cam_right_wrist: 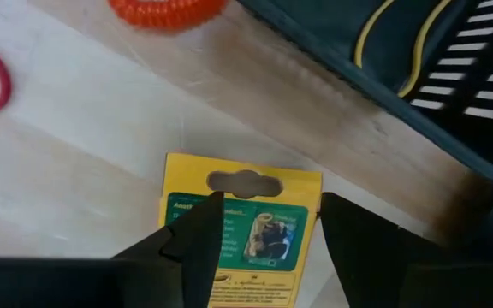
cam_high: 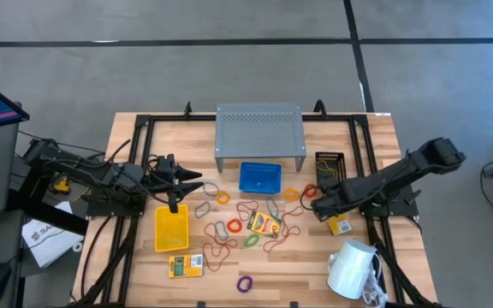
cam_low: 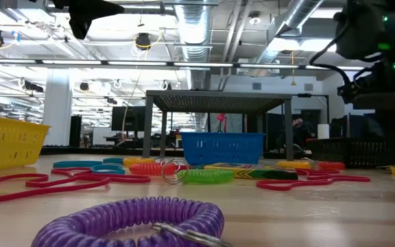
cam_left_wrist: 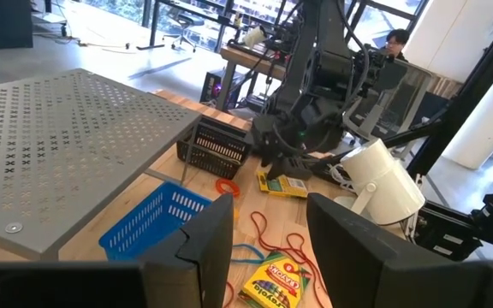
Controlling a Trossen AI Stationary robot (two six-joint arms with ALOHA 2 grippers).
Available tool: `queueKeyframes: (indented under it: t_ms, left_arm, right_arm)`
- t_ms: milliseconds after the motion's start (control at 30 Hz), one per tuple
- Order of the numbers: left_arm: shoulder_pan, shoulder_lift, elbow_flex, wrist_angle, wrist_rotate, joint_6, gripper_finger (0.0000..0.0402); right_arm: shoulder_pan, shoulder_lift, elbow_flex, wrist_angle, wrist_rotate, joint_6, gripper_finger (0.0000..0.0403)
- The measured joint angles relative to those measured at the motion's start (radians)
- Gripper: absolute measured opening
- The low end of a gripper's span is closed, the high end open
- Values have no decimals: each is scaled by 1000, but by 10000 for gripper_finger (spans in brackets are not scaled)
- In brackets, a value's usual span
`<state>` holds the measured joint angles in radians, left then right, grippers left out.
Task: Pick & Place Office Desk Supplies
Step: Put the yellow crayon box into the blue bin
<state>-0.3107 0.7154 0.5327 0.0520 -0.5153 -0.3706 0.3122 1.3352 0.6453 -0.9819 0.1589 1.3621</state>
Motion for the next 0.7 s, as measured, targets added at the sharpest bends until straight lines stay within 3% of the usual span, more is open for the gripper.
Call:
queueKeyframes:
  t_ms: [700]
  left_arm:
    - [0,0,0,19,0,0,145]
  right_arm:
    - [-15,25,-60,82,23,30,179]
